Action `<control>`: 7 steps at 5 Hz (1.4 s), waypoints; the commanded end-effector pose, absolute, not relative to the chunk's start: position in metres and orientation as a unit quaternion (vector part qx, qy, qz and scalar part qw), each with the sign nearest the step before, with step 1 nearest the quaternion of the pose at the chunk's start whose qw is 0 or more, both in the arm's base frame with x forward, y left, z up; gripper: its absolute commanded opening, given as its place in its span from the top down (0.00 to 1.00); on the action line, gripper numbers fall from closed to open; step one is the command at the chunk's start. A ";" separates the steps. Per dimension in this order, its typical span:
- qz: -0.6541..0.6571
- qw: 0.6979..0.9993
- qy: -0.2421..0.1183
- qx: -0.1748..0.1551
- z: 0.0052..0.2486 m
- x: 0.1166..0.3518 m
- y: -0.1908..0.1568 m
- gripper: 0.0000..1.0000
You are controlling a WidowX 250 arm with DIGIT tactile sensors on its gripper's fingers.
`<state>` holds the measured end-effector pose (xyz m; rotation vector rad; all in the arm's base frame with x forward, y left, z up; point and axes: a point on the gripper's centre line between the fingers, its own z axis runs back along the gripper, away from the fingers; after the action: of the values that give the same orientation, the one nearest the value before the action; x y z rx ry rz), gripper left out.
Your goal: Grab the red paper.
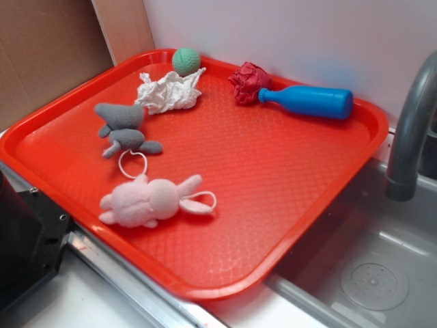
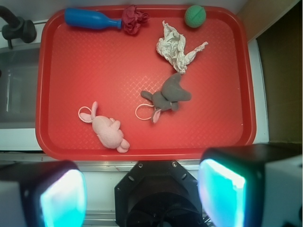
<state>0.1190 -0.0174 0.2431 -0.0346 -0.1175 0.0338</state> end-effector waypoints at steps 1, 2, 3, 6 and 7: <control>0.017 0.998 -0.059 -0.017 0.243 0.119 -0.017 0.00; 0.013 0.995 -0.094 0.005 0.193 0.169 -0.005 0.00; 0.015 0.991 -0.136 0.004 0.148 0.223 -0.004 0.00; -0.025 0.983 -0.184 0.000 0.079 0.351 -0.038 0.00; -0.032 0.985 -0.169 0.034 0.053 0.359 -0.040 0.00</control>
<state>0.3451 -0.0325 0.0347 0.0798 -0.2806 -0.0559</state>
